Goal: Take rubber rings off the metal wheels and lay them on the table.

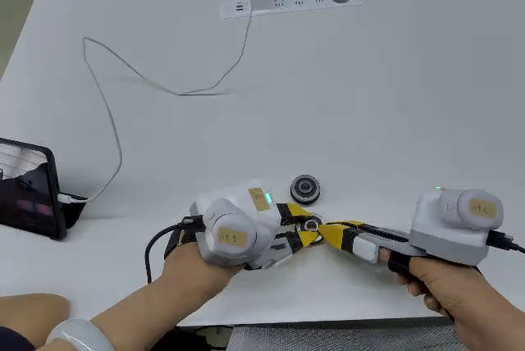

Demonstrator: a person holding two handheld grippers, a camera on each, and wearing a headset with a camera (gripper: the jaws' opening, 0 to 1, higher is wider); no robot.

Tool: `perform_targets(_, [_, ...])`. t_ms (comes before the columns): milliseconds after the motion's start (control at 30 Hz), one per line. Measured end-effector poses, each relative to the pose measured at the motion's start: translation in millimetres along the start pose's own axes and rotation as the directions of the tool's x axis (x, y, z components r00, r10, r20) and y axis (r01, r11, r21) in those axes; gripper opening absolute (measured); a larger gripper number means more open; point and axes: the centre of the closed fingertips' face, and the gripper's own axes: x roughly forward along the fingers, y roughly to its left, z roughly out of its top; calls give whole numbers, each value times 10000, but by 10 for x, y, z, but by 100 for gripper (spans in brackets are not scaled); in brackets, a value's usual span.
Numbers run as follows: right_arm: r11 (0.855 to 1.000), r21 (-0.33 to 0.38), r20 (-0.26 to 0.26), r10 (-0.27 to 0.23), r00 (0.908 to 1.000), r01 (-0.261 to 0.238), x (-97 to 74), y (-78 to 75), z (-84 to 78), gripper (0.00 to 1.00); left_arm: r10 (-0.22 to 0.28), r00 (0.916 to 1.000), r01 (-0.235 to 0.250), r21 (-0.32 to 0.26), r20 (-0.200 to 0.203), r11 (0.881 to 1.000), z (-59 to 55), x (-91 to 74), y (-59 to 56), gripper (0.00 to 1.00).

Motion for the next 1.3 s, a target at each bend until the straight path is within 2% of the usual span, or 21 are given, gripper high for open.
perform_targets(167, [10000,11,-227,-55,9997,55,-4,-9,-44,14,-6,10000,6,-2,-12,10000,-1,-1,2,13])
perform_targets(333, [10000,-30,-111,-10,9999,10,-14,12,-44,14,2,10000,-2,-37,-2,10000,-1,2,3,13])
perform_targets(933, [9996,47,-305,267,9992,-266,-24,45,-44,11,5,10000,-5,-90,39,10000,8,-2,2,13])
perform_targets(1000, [9988,127,-289,466,9985,-463,-46,77,-31,13,5,10000,-5,-81,24,10000,10,-3,1,13])
perform_targets(1067, [9989,89,-303,472,9984,-470,-49,89,-34,15,0,10000,0,-83,24,10000,11,-3,0,13])
perform_targets(1300, [9987,190,-202,473,9987,-469,-13,69,-16,15,7,10000,-6,-85,29,10000,2,-2,3,13])
